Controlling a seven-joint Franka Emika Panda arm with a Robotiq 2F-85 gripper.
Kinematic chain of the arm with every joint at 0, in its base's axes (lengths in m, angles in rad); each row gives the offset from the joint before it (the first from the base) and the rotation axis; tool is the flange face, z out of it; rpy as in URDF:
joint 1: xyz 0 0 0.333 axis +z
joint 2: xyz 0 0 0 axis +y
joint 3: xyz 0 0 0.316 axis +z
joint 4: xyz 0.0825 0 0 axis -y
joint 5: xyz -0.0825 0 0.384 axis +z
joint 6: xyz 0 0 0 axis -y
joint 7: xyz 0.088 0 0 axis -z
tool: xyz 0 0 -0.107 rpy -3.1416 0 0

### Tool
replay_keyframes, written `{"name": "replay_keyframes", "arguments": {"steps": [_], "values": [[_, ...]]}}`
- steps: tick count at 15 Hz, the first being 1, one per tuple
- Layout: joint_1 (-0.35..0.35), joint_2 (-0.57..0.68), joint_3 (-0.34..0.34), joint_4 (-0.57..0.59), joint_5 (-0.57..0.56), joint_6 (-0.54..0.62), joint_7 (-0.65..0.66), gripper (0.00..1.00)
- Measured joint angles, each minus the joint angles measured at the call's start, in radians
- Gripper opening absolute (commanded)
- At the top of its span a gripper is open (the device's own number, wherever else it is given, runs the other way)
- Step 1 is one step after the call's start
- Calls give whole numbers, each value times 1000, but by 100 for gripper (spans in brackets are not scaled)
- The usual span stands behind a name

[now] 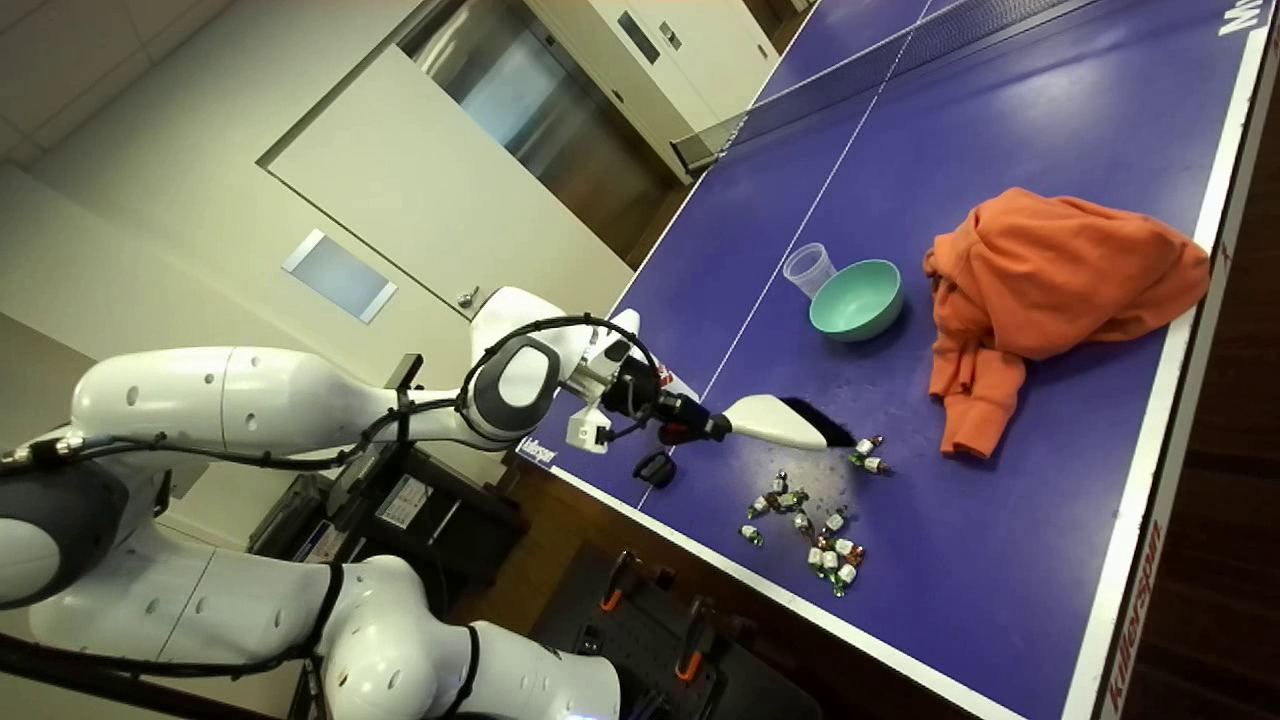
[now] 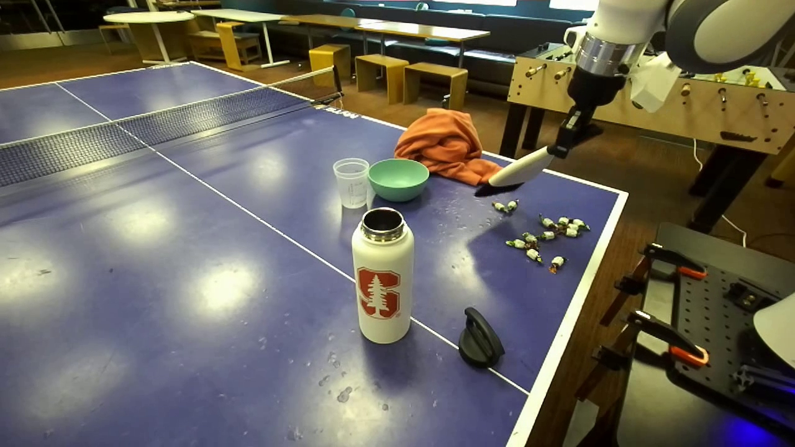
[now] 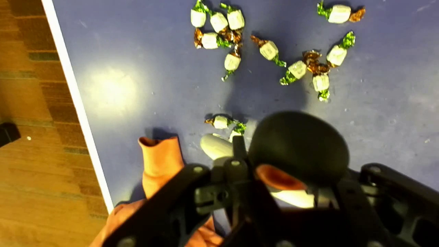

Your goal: Move the cup backwards, empty the bowl then sweep the table.

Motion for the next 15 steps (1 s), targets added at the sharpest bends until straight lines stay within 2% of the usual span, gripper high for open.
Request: {"name": "replay_keyframes", "arguments": {"steps": [4,8,15], "values": [[-49,14,68,9,-208,50,182,13],[-74,68,75,41,-402,50,358,13],[-84,238,57,129,-546,67,504,13]]}}
